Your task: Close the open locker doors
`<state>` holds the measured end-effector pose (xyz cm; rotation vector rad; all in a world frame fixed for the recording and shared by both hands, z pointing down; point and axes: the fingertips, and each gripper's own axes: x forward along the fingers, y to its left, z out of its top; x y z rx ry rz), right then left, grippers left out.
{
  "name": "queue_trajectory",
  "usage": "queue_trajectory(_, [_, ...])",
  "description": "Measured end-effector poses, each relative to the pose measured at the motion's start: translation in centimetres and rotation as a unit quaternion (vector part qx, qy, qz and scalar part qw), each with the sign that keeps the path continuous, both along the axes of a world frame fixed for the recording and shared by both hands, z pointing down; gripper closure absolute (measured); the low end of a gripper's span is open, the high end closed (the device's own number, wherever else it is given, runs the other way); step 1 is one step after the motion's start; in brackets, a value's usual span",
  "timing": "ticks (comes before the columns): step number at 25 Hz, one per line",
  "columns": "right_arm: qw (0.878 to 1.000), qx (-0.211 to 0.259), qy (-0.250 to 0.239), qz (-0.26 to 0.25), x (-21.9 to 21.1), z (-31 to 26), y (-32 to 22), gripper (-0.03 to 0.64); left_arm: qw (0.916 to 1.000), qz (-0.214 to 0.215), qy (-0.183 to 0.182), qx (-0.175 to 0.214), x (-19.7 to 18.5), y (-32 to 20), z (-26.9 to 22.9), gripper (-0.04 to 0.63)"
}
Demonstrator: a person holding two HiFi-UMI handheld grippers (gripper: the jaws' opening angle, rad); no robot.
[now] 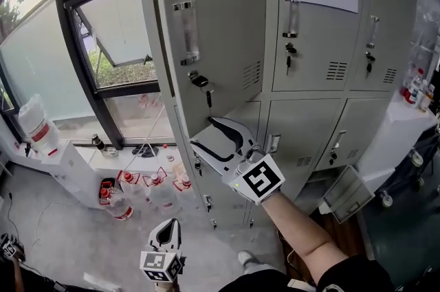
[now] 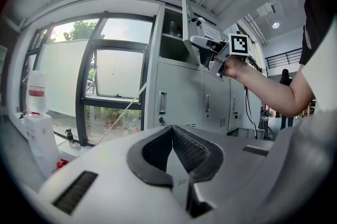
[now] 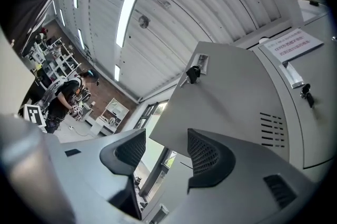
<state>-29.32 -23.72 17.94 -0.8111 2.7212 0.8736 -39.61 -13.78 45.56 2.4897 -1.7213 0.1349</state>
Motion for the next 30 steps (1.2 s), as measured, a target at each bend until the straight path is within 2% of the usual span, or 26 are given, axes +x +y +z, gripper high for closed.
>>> queue_trajectory(10, [1.000, -0.009, 0.009, -0.028, -2.9, 0.5, -5.2, 0.362, 0.9996, -0.027, 0.002, 0.002, -1.2, -6.0, -0.2, 0.575])
queue_trajectory(17, [0.999, -0.037, -0.015, -0.034, -3.2, 0.0, -9.0, 0.362, 0.9993, -0.037, 0.003, -0.002, -1.6, -8.7, 0.0, 0.575])
queue_trajectory(23, [0.997, -0.068, -0.028, -0.018, -2.9, 0.2, -11.8, 0.345, 0.9992, -0.040, 0.001, -0.003, -1.9, -10.3, 0.0, 0.575])
queue_trajectory(30, [0.994, -0.102, -0.043, -0.008, -3.0, -0.4, -12.9, 0.344, 0.9993, -0.036, 0.001, -0.004, -1.8, -11.4, 0.1, 0.575])
